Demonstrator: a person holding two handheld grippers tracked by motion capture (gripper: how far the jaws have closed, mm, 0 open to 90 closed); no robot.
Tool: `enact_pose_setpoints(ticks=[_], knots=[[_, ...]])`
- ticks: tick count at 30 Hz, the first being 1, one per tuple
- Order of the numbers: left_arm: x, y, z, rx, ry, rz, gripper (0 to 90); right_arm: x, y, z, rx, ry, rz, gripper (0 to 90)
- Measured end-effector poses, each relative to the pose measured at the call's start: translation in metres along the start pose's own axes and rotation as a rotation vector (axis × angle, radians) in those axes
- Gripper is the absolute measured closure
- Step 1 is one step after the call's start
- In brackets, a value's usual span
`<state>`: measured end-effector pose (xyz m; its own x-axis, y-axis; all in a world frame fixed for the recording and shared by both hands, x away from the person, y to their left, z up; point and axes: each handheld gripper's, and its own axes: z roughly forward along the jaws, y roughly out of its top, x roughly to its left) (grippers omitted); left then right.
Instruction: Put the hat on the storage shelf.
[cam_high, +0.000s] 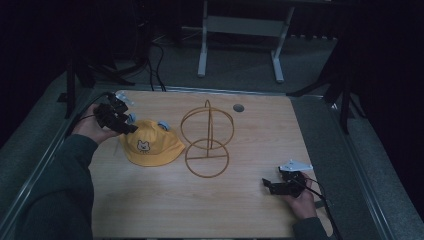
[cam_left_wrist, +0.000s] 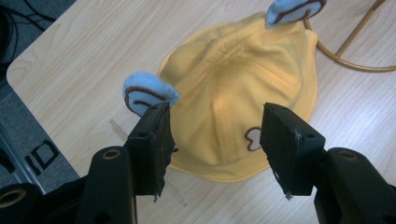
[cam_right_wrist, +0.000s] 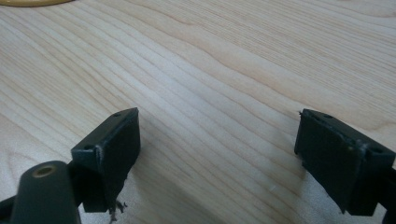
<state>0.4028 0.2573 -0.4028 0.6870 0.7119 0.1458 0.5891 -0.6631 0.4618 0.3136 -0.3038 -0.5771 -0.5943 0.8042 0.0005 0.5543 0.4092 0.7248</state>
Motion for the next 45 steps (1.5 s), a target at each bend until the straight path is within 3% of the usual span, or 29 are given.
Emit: enact_pose_setpoints(ticks=[11, 18, 28, 32, 38, 45], knots=[[0.0, 0.019, 0.009, 0.001, 0.0, 0.009, 43.0, 0.0, 0.0, 0.0, 0.0, 0.0, 0.0, 14.2], [0.001, 0.029, 0.022, -0.01, -0.011, 0.005, 36.2, 0.0, 0.0, 0.0, 0.0, 0.0, 0.0, 14.2], [-0.002, 0.036, 0.049, 0.069, -0.024, 0.027, 35.7, 0.0, 0.0, 0.0, 0.0, 0.0, 0.0, 14.2], [-0.005, 0.035, 0.06, 0.103, -0.025, 0.065, 43.0, 0.0, 0.0, 0.0, 0.0, 0.0, 0.0, 14.2], [-0.011, 0.034, 0.064, 0.152, 0.021, 0.143, 67.7, 0.0, 0.0, 0.0, 0.0, 0.0, 0.0, 14.2], [-0.014, 0.036, 0.064, 0.165, 0.012, 0.165, 81.9, 0.0, 0.0, 0.0, 0.0, 0.0, 0.0, 14.2]])
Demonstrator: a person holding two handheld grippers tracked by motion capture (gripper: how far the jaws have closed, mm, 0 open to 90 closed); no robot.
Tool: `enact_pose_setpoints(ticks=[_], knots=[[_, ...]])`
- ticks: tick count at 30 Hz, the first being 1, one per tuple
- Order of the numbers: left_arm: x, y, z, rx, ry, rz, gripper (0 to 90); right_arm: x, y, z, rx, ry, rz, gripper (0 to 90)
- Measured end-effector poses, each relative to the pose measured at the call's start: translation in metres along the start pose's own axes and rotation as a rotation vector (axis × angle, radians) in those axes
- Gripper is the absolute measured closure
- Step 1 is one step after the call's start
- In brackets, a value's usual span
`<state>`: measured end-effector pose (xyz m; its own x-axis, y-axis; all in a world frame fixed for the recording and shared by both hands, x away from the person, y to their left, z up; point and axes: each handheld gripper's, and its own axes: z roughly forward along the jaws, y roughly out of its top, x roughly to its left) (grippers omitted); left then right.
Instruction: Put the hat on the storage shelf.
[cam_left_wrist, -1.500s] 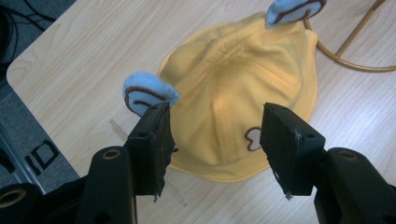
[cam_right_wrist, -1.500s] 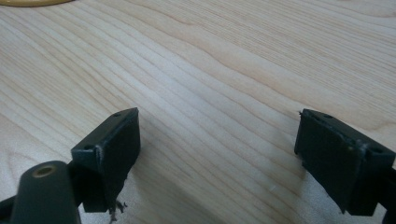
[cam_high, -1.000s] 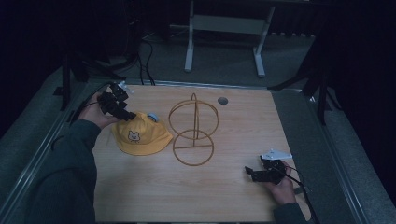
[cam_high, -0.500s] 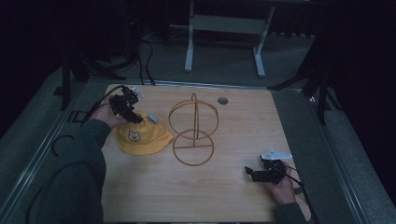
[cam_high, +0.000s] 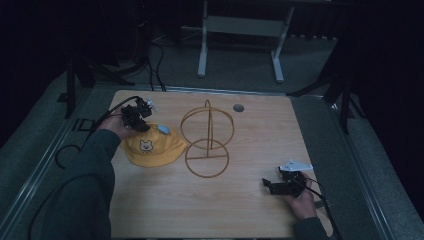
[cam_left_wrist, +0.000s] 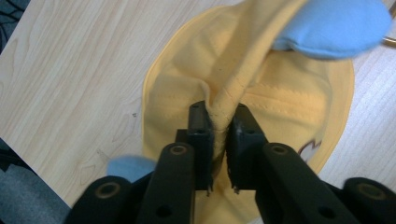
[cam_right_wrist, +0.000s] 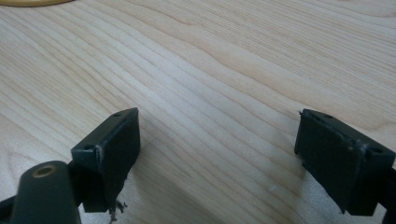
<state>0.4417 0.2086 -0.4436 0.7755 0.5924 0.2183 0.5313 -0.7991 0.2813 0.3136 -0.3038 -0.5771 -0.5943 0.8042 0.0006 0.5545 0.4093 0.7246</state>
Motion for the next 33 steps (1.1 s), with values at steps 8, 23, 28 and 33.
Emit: enact_pose_setpoints(ticks=[8, 23, 28, 33], knots=[[0.0, 0.004, -0.009, 0.003, -0.032, 0.009, 84.7, 0.0, 0.0, 0.0, 0.0, 0.0, 0.0, 14.2], [0.005, 0.005, -0.036, -0.01, -0.051, 0.003, 84.7, 0.0, 0.0, 0.0, 0.0, 0.0, -0.002, 14.2], [0.006, 0.005, -0.046, -0.029, -0.056, -0.001, 84.7, 0.0, 0.0, 0.0, 0.0, 0.0, -0.001, 14.2], [0.006, 0.002, -0.053, -0.048, -0.07, 0.009, 84.6, 0.0, 0.0, 0.0, 0.0, 0.0, 0.0, 14.2]])
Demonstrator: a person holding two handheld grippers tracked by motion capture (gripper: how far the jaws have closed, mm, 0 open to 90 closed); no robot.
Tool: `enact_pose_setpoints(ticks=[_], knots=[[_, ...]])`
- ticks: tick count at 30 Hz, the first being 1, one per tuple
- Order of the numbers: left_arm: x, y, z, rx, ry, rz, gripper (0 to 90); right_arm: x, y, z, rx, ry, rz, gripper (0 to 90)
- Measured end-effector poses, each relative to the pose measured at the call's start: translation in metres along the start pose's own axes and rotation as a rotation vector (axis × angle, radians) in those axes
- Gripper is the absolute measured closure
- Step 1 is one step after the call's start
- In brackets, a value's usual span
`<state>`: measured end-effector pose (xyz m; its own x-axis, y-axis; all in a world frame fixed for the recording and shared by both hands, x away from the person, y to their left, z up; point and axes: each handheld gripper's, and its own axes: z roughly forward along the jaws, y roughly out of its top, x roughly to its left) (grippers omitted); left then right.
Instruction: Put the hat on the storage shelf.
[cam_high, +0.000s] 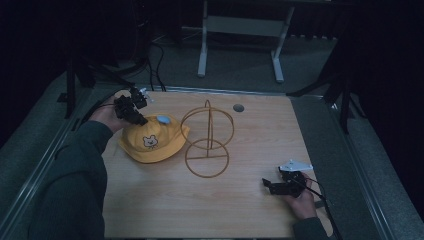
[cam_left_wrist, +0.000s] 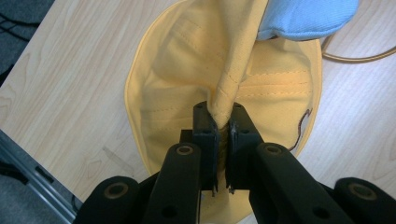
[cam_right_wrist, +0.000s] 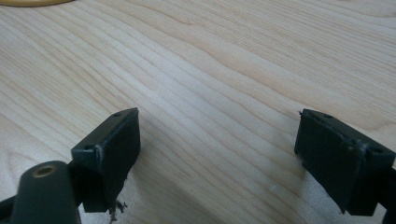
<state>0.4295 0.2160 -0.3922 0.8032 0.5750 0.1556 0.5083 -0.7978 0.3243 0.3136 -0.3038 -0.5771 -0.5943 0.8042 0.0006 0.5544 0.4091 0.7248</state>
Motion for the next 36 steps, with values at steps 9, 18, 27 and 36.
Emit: enact_pose_setpoints(ticks=[9, 18, 27, 36], knots=[[-0.001, -0.002, -0.015, -0.028, 0.026, 0.005, 84.6, 0.0, 0.0, 0.0, 0.0, 0.0, 0.0, 14.2], [-0.001, -0.002, -0.029, -0.051, 0.034, 0.007, 84.5, 0.0, 0.0, 0.0, 0.0, 0.0, 0.001, 14.2], [-0.001, 0.0, -0.039, -0.057, 0.035, 0.025, 84.5, 0.0, 0.0, 0.0, -0.001, 0.0, 0.001, 14.2], [-0.003, 0.001, -0.055, -0.087, 0.051, 0.033, 84.5, 0.0, 0.0, 0.0, -0.001, 0.0, 0.0, 14.2]])
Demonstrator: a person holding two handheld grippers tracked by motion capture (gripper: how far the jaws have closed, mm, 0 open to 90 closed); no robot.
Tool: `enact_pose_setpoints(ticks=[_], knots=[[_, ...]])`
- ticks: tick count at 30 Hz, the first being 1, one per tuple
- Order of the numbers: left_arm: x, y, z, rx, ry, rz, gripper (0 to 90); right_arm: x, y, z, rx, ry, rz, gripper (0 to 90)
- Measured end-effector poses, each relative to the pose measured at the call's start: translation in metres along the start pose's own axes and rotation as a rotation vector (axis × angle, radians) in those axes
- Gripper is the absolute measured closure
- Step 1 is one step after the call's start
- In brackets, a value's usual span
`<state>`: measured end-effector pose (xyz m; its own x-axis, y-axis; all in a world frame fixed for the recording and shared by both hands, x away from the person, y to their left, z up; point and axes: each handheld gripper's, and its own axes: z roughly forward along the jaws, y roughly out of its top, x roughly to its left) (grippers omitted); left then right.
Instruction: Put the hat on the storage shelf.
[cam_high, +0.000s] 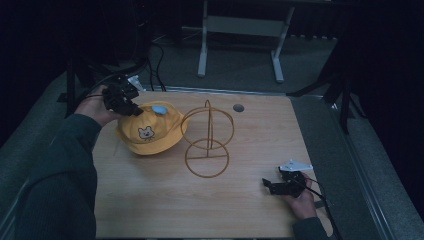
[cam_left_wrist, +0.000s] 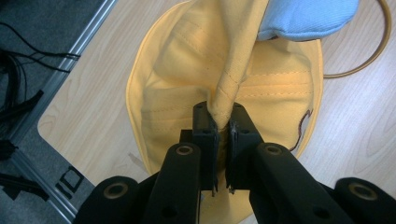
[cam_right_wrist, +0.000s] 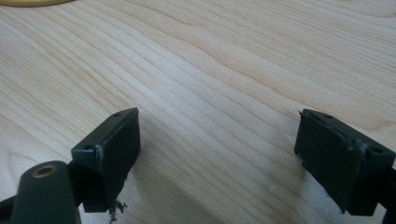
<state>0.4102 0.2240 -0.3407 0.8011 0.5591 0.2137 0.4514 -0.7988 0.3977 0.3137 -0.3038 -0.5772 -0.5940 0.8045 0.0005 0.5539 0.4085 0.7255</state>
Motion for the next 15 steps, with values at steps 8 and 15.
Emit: enact_pose_setpoints(ticks=[8, 15], knots=[[-0.001, 0.001, -0.007, -0.008, 0.002, 0.01, 84.5, 0.0, 0.0, 0.0, 0.0, 0.0, 0.0, 14.2], [-0.002, 0.001, -0.015, -0.031, 0.007, 0.008, 84.4, 0.0, 0.0, 0.0, 0.0, 0.0, 0.001, 14.2]])
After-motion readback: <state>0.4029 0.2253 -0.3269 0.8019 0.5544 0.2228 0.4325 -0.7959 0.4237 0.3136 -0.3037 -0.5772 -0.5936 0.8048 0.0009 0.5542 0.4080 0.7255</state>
